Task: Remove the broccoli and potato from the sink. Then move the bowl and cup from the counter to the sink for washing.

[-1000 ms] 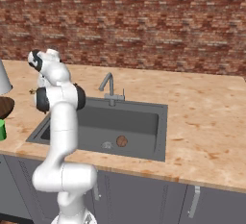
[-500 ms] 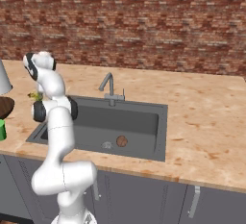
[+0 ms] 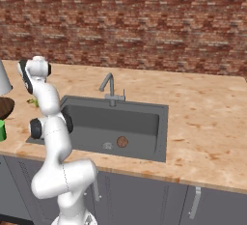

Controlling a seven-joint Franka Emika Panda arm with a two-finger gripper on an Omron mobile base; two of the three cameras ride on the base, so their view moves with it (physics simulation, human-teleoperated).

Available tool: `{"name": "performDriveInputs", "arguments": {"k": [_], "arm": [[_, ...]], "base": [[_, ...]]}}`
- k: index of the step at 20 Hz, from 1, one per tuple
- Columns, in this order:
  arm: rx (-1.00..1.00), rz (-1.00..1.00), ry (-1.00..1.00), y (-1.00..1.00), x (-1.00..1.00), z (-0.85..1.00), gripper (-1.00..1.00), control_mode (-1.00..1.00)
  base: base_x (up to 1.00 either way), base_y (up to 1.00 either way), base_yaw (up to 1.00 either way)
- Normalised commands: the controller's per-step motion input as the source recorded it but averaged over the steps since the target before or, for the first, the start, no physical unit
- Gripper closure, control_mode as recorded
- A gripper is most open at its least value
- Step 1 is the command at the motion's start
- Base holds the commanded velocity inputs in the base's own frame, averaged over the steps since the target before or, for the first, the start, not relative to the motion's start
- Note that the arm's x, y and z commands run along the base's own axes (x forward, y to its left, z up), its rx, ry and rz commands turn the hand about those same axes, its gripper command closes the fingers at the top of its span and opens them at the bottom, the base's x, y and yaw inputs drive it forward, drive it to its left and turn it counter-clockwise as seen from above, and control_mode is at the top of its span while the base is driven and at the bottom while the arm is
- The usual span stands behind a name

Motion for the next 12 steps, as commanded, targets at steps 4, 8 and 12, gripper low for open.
{"name": "performDriveInputs", "arguments": {"k": [4,8,12], "arm": [[0.0,0.0,0.0,0.0,0.13,-0.04,1.0,-1.0],[0.0,0.0,0.0,0.01,0.1,-0.04,1.0,-1.0],[0.0,0.0,0.0,0.04,0.2,-0.04,1.0,-1.0]], "base": [[0.0,0.0,0.0],[0.0,0.0,0.0],[0.0,0.0,0.0]]}}
